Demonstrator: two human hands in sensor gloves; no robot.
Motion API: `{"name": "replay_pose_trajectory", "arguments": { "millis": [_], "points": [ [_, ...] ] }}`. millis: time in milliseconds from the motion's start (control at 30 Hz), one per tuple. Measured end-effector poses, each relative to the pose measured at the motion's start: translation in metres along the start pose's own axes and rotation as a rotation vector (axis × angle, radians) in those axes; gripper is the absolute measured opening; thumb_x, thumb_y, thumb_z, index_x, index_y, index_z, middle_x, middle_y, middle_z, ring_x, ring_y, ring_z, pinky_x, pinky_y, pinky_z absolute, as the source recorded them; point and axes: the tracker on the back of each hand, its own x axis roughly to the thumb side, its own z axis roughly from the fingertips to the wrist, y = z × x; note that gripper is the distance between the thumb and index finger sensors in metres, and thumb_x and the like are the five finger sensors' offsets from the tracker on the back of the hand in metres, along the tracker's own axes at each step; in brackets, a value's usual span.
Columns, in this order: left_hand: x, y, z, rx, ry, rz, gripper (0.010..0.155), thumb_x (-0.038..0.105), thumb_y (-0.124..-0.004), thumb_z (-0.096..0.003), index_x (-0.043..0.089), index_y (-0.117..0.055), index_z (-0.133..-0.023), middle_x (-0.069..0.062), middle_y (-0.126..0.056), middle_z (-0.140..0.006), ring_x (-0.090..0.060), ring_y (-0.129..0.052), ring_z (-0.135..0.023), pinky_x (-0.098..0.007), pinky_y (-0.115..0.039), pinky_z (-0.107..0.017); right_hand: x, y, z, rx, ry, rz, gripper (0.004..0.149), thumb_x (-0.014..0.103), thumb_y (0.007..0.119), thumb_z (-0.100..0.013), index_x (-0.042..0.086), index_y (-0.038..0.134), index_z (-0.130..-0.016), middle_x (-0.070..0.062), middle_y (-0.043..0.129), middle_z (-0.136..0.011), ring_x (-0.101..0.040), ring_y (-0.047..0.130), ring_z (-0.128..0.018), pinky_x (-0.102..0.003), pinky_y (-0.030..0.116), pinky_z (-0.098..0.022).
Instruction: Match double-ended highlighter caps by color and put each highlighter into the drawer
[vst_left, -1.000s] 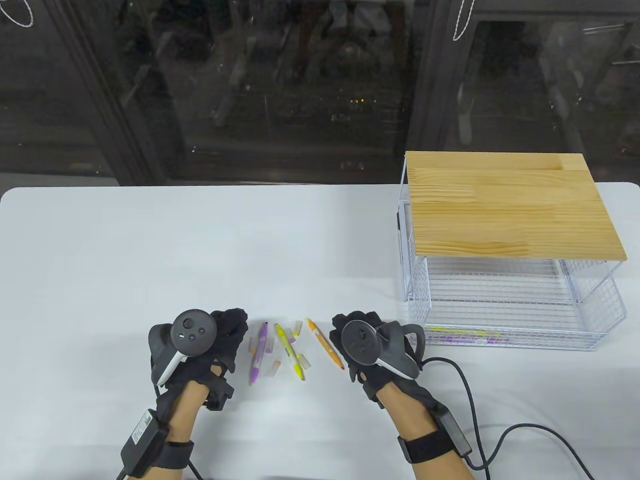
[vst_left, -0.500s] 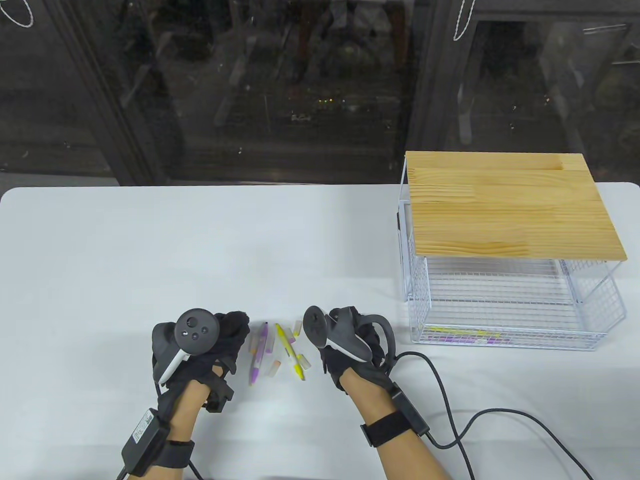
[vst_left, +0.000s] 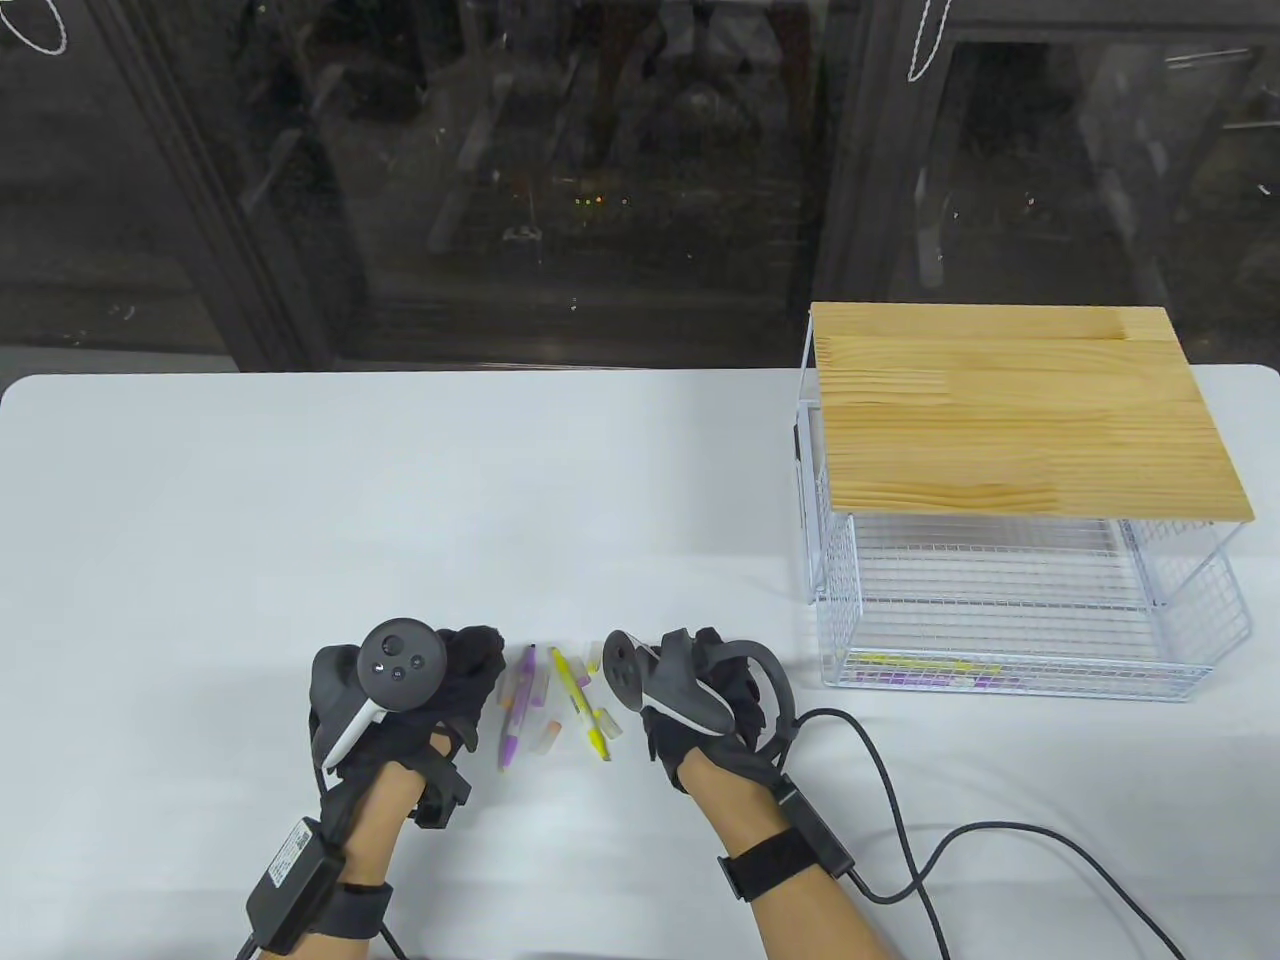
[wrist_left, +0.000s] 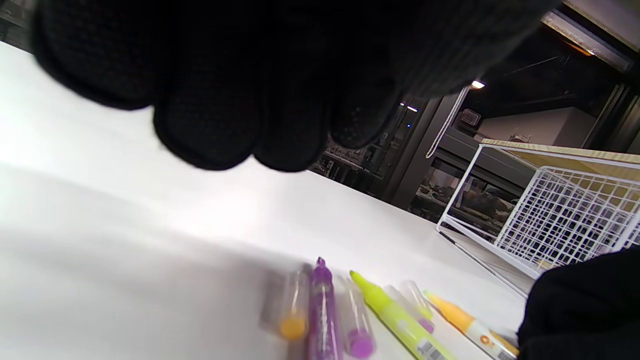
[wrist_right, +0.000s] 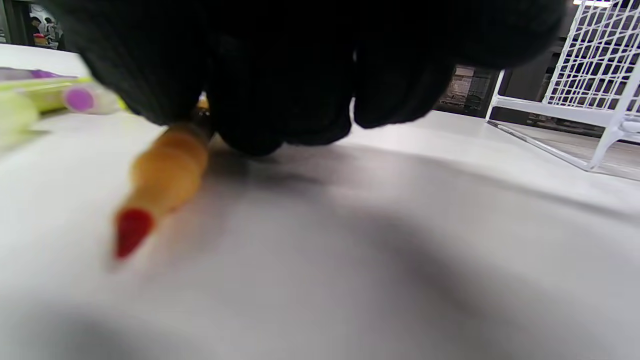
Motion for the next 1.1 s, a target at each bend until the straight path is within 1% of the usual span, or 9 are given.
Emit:
{"name": "replay_pose_trajectory", "arguments": {
  "millis": [167, 333, 433, 633, 833, 967, 1100],
  "points": [
    [0.0, 0.0, 0.0, -0.005, 0.004, 0.004, 0.05, 0.046, -0.078, -0.0425, 0.026, -0.092, -0.085, -0.005, -0.101, -0.078, -0.036, -0.101, -0.057, -0.057, -0.084, -0.041, -0.002, -0.003, 0.002, -0.008, 0.033, 0.038, 0.036, 0.052, 0.086, -0.042, 0.026, 0.098, -0.064, 0.001, 0.101, -0.055, -0.03, 0.093, -0.053, -0.039, 0.081, -0.034],
    [-0.001, 0.0, 0.0, -0.004, 0.007, 0.006, 0.05, 0.047, -0.077, -0.0425, 0.026, -0.092, -0.085, -0.005, -0.101, -0.078, -0.036, -0.101, -0.057, -0.057, -0.084, -0.041, -0.009, -0.001, 0.001, 0.035, 0.103, 0.051, 0.041, 0.052, 0.087, -0.041, 0.023, 0.097, -0.068, -0.002, 0.1, -0.058, -0.032, 0.092, -0.054, -0.041, 0.081, -0.035],
    [-0.001, 0.0, 0.0, -0.006, 0.008, 0.007, 0.05, 0.047, -0.077, -0.0425, 0.026, -0.092, -0.085, -0.005, -0.101, -0.078, -0.036, -0.101, -0.056, -0.057, -0.084, -0.041, -0.009, -0.001, 0.002, 0.028, 0.095, 0.046, 0.041, 0.051, 0.089, -0.04, 0.022, 0.098, -0.069, -0.002, 0.101, -0.06, -0.033, 0.092, -0.055, -0.041, 0.08, -0.036],
    [-0.001, 0.001, 0.0, -0.01, 0.012, 0.008, 0.05, 0.047, -0.077, -0.0425, 0.026, -0.092, -0.085, -0.005, -0.101, -0.078, -0.036, -0.101, -0.057, -0.057, -0.084, -0.041, -0.01, -0.002, 0.002, 0.103, 0.088, 0.01, 0.044, 0.044, 0.091, -0.041, 0.019, 0.094, -0.076, -0.006, 0.098, -0.067, -0.034, 0.09, -0.06, -0.044, 0.079, -0.042],
    [-0.002, 0.001, 0.0, -0.006, 0.013, 0.012, 0.05, 0.047, -0.077, -0.0424, 0.026, -0.092, -0.086, -0.005, -0.101, -0.078, -0.036, -0.101, -0.057, -0.057, -0.084, -0.041, -0.015, -0.001, 0.002, 0.069, 0.046, -0.002, 0.045, 0.045, 0.092, -0.04, 0.019, 0.092, -0.076, -0.005, 0.097, -0.067, -0.033, 0.089, -0.061, -0.044, 0.079, -0.044],
    [-0.003, 0.001, -0.001, -0.005, 0.016, 0.015, 0.05, 0.046, -0.078, -0.0424, 0.026, -0.092, -0.085, -0.005, -0.101, -0.078, -0.036, -0.101, -0.057, -0.057, -0.084, -0.041, -0.023, -0.007, 0.004, 0.031, 0.035, -0.048, 0.046, 0.048, 0.09, -0.039, 0.019, 0.09, -0.075, -0.005, 0.096, -0.067, -0.034, 0.089, -0.061, -0.045, 0.078, -0.045],
    [-0.003, 0.001, -0.001, -0.006, 0.018, 0.016, 0.05, 0.046, -0.078, -0.0424, 0.026, -0.092, -0.085, -0.005, -0.101, -0.078, -0.036, -0.101, -0.057, -0.058, -0.084, -0.041, -0.03, -0.016, 0.008, -0.007, 0.034, -0.093, 0.048, 0.049, 0.089, -0.039, 0.02, 0.086, -0.077, -0.005, 0.093, -0.07, -0.035, 0.086, -0.065, -0.048, 0.076, -0.048]
  ]
}}
